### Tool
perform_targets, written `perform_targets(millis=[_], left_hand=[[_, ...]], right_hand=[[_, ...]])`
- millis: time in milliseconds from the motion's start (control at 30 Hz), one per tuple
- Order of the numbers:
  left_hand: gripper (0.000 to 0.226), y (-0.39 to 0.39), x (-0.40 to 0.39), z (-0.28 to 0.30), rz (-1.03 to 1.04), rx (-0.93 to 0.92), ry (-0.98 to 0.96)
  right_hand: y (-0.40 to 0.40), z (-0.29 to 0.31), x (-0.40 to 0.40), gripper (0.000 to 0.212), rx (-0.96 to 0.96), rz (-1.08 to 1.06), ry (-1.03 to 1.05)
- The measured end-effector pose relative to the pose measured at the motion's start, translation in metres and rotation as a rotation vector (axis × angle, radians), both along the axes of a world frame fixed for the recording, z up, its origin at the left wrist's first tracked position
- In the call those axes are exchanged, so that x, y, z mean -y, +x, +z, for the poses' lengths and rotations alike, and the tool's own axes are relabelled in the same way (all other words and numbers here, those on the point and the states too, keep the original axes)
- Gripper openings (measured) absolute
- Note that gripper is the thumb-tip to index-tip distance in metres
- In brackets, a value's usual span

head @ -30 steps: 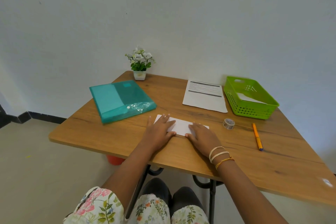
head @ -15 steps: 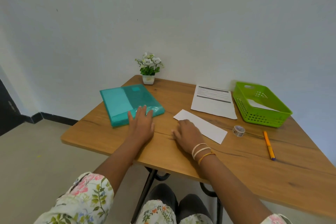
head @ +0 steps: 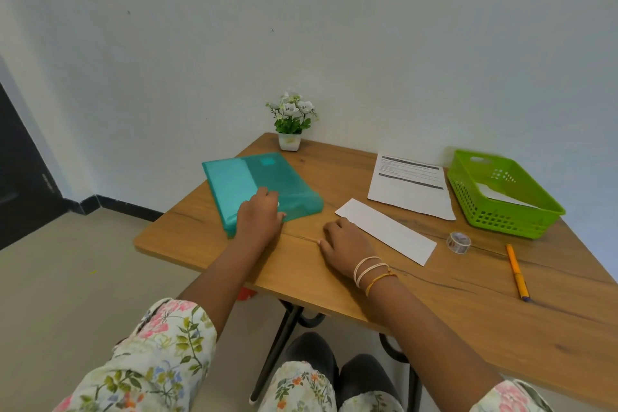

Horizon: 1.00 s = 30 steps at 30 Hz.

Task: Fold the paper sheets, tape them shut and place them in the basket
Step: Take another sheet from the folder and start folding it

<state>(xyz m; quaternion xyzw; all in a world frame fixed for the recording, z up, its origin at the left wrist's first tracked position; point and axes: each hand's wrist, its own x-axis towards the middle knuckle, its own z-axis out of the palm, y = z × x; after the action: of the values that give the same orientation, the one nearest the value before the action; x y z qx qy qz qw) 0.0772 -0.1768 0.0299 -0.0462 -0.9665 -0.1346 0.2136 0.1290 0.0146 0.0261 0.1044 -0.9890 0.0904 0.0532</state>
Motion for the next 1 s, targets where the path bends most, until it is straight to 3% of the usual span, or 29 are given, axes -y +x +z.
perform_targets(millis=[100,200,300,433,600,733,867,1000], left_hand=[[0.014,0.014,-0.002,-0.007,-0.056,-0.077,0.031],[0.015,0.027,-0.002,-0.019,-0.112,-0.094,0.022],[0.017,0.035,0.0,-0.025,-0.205,-0.099,0.014],[0.026,0.042,0.0,-0.022,-0.286,-0.097,0.034],[0.032,0.042,0.011,-0.011,-0.302,-0.034,0.304],[0.027,0.028,0.026,0.002,-0.204,0.007,0.213],[0.062,0.02,0.031,0.002,-0.169,0.249,0.054],[0.058,0.017,0.037,-0.002,-0.184,0.258,0.135]], right_hand=[[-0.001,0.002,0.004,0.038,-0.012,-0.045,-0.092],[0.002,0.002,0.014,0.031,-0.211,-0.163,-0.269],[0.0,0.004,0.025,0.036,-0.344,-0.116,-0.26],[-0.009,0.006,0.03,0.04,-0.15,0.119,-0.081],[-0.003,-0.003,0.025,0.038,-0.089,0.185,-0.066],[-0.001,-0.003,0.018,0.039,-0.055,0.139,-0.11],[0.0,-0.002,0.016,0.038,-0.028,0.107,-0.103],[0.0,0.0,0.015,0.039,-0.006,0.079,-0.105]])
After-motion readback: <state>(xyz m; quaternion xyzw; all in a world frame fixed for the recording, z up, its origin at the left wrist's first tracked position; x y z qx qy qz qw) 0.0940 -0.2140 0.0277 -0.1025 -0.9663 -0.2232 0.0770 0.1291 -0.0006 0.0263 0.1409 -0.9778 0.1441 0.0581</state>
